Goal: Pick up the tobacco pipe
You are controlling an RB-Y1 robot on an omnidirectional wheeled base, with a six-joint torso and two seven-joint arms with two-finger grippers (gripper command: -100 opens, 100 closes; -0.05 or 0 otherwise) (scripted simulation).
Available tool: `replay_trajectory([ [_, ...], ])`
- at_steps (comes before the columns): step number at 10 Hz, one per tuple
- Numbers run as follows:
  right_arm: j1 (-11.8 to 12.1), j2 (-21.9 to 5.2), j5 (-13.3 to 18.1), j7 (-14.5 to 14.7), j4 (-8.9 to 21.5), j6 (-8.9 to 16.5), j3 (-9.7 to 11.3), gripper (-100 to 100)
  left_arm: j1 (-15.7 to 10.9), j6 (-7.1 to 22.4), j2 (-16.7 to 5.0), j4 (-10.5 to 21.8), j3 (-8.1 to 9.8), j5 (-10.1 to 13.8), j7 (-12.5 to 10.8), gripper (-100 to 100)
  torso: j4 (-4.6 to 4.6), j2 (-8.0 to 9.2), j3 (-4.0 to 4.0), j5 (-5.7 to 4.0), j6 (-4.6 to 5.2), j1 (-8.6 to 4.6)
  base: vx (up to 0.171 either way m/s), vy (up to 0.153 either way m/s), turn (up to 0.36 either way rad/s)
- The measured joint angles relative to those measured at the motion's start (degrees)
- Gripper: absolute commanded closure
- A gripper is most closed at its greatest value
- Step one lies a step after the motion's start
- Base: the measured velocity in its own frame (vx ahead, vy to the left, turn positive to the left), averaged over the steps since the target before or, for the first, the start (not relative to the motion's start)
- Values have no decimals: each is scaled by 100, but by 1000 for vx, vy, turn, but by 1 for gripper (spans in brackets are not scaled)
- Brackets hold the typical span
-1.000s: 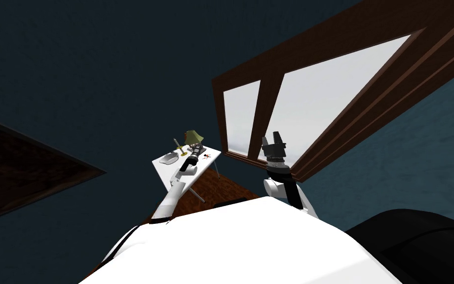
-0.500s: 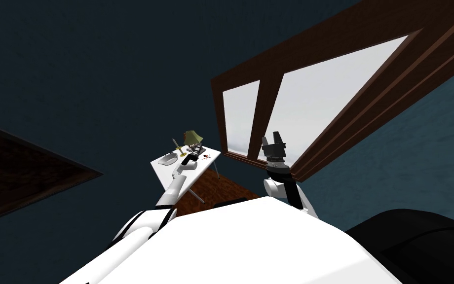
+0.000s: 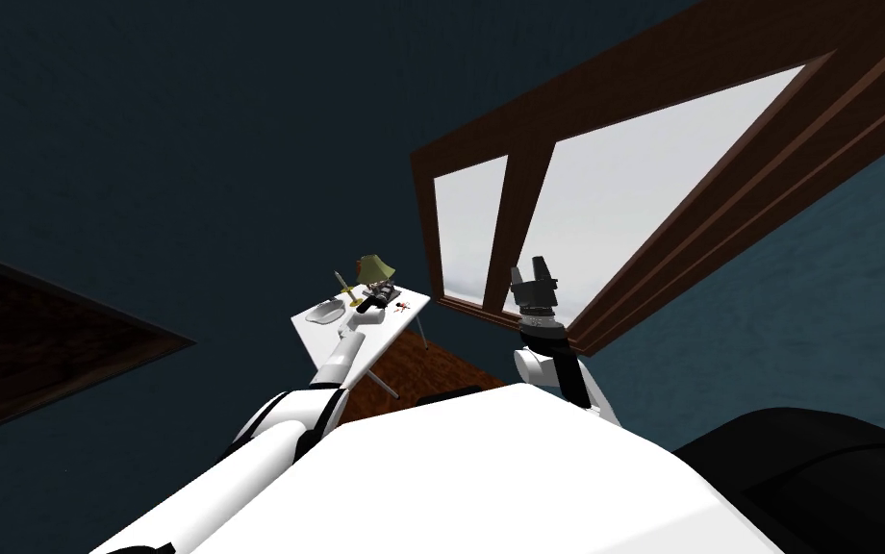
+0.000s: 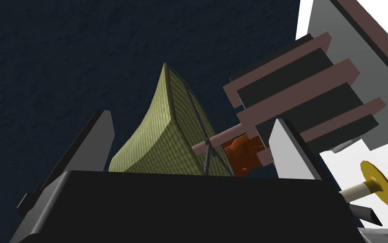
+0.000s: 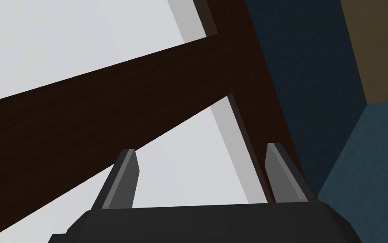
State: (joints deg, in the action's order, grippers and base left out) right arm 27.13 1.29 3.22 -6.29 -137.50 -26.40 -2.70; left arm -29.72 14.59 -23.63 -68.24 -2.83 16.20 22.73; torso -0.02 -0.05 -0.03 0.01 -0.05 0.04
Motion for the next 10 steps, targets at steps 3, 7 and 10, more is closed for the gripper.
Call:
replay_trajectory([
  [3,0,0,0,0,0,0,0,0,-504,340,-53,712,-47,210,142,-100,0,-6,-3,-1,1,0,24,9,-10],
  [7,0,0,0,0,0,0,0,0,-811,903,-74,1174,-42,353,267,-100,-1,-3,-2,1,0,2,20,12,-5],
  [10,0,0,0,0,0,0,0,0,-1111,1332,-71,1583,-49,456,346,-100,-1,-1,-1,0,0,-1,21,10,-3],
])
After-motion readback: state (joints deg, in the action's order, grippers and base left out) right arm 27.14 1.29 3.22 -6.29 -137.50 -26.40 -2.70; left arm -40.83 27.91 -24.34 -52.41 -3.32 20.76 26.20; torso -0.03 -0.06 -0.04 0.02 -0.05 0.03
